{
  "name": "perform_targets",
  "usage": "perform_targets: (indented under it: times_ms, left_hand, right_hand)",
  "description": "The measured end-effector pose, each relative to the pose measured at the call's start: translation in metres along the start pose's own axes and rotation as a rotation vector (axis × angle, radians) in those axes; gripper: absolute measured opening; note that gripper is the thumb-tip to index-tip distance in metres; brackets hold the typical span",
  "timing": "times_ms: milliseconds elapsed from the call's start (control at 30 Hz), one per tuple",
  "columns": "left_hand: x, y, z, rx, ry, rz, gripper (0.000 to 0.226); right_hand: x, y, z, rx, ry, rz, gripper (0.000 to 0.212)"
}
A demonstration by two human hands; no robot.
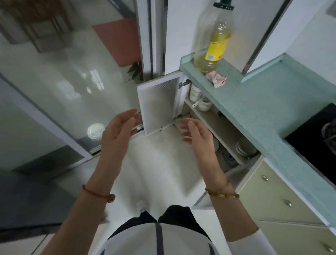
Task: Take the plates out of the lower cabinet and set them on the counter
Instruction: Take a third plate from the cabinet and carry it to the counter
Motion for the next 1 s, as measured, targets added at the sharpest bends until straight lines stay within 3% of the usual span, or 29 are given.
perform_targets:
  times_ms: [433,700,900,1000]
  left_hand:
    - [-0.058,-0.106,-0.192,-0.497,0.137,-0.163,0.022]
    - [-0.121,-0.179,-0.279,-0.639,0.154,-0.193,0.025]
    - [-0.199,-0.233,-0.330,-0.774,0.231,-0.275,0.027]
    - [-0.247,-0.261,-0.350,-0.791,0.282,-0.286,0.024]
  right_hand:
    - [0.044,0.024,-0.117,0.451,-0.162,-0.027,0.022]
    - [0.091,0.059,-0.174,0.656,-0.260,-0.028,0.021]
    - [0.161,0.082,-0.223,0.756,-0.348,-0.047,0.017]
    - [0.210,0.095,-0.249,0.799,-0.396,-0.056,0.025]
Point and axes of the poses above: each hand's wrist, its own z-axis away from the middle knuckle, its own y-axis out of the back of the hand, x = y × z, the point moved 8 cm from there along -z, towards the middle knuckle, and after that the axes turned 1 degree about z, right-handed, at the moved point
